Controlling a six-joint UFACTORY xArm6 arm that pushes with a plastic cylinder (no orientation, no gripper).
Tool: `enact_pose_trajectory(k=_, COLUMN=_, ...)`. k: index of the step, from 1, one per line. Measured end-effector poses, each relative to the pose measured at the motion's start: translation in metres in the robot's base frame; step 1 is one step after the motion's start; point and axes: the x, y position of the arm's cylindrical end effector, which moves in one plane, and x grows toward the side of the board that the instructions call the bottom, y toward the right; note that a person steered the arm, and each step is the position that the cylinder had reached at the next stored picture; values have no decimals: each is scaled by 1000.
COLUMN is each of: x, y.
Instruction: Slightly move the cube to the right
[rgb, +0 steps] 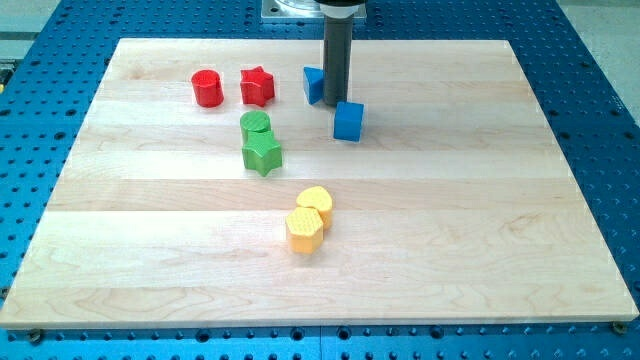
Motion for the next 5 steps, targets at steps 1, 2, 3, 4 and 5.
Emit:
enact_pose_trajectory(k=1, x=0, y=-30)
enact_pose_trajectory(k=2, x=1, y=-17)
enact_pose_trajectory(k=3, x=2, y=67)
enact_pose_trajectory(k=4, x=72, y=86)
enact_pose_trajectory(k=5, x=88, y=-9)
